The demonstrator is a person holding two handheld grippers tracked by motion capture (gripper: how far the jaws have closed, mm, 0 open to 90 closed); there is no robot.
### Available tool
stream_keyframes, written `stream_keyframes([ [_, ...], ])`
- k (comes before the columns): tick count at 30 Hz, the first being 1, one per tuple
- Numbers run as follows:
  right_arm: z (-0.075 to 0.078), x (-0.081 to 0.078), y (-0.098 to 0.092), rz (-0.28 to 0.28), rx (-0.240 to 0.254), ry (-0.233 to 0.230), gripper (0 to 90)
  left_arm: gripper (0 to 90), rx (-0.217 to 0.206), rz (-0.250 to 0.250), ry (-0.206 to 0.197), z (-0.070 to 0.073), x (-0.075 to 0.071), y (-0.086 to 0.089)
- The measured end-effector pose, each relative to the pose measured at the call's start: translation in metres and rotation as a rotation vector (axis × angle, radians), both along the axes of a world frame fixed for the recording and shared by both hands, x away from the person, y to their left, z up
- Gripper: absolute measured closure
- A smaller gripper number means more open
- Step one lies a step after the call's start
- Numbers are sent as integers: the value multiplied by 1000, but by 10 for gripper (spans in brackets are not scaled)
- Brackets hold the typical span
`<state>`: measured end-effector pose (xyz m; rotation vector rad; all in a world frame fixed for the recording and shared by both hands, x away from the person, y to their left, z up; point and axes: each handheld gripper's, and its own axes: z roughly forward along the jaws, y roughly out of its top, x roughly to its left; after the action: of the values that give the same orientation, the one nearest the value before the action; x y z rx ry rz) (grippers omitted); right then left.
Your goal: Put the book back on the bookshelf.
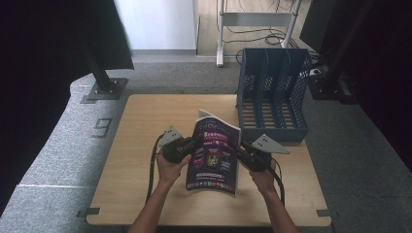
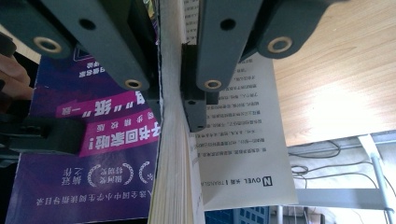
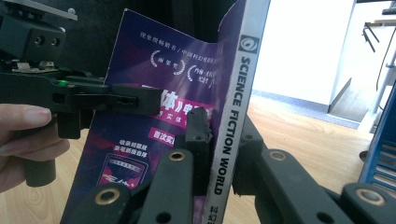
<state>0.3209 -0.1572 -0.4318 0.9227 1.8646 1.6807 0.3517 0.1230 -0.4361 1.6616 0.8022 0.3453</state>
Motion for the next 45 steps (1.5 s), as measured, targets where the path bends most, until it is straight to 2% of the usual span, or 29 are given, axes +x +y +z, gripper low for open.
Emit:
stream_keyframes([
  [7,3,2,2,-6,-7,-16,796,864,26,6,-10,8,7,-1],
  [12,11,8,5,-22,-14,-39,799,864,19,13,-31,17,10,0],
  [20,5,4,3,-19,-14,-41,808,859,38,-7,-34,11,7,1],
  [26,2,4,1,-20,-13,-39,811,858,29,1,-33,8,8,1],
  [31,2,6,4,-20,-25,-50,810,862,44,11,-63,9,12,-1],
  [33,5,8,7,-27,-47,-56,806,861,41,14,-63,10,16,0],
  [38,6,12,8,-33,-33,-76,807,862,30,18,-68,16,19,2],
  [42,4,11,9,-32,-25,-78,808,858,38,10,-65,14,17,5],
  [45,2,8,11,-28,-39,-75,811,836,10,15,-68,13,12,11],
])
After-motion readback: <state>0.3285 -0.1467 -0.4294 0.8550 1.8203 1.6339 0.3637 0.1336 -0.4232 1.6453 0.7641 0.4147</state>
